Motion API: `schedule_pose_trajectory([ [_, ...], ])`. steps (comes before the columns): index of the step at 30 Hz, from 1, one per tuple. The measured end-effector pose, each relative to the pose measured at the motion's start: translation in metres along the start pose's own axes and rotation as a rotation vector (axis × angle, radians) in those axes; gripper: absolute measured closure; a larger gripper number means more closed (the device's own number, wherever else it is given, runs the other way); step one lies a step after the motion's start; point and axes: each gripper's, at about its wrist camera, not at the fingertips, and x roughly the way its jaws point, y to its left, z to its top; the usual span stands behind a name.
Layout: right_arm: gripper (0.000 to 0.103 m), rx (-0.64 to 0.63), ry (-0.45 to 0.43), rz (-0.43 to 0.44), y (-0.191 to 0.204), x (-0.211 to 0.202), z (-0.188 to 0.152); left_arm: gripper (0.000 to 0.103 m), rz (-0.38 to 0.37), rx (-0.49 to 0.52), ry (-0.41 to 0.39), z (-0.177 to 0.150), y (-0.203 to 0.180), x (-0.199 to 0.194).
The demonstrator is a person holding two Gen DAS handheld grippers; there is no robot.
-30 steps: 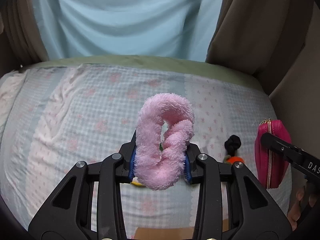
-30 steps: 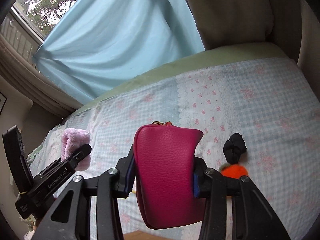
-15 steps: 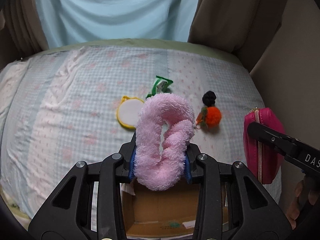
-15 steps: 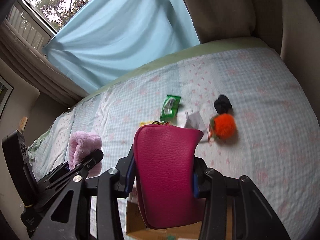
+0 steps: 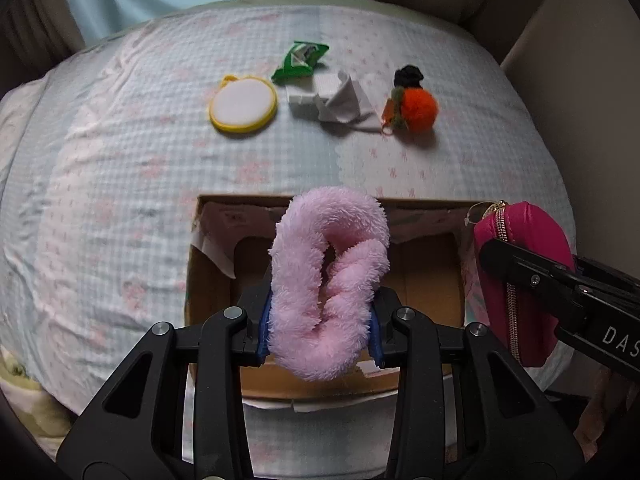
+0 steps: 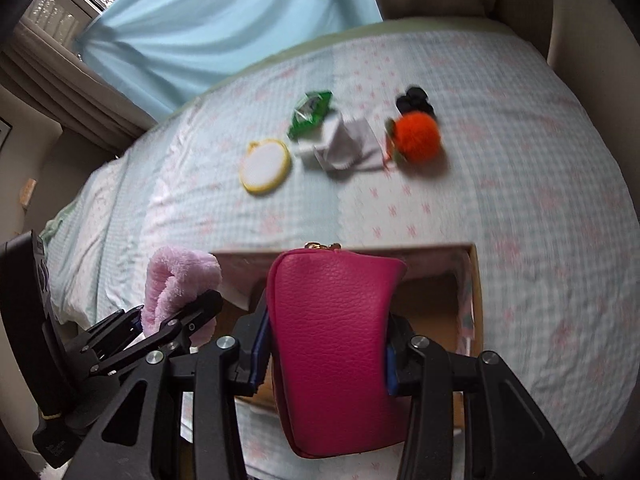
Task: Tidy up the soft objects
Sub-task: 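Carry hair tie and pink pouch over the box and open both tools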
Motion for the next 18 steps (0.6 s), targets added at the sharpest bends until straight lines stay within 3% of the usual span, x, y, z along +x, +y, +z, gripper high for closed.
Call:
schedule_pose_trajectory([
  [9,0.063,0.016,0.139,-0.081,-0.029,0.048,-0.022,0.071,0.068,0.137,0.176,-0.013,-0.01,0.07],
  [18,0.063,0.01,0.267,-0.126,-0.044,0.101,-0.012,0.071,0.045,0.176,0.282,0.002,-0.009,0.111],
])
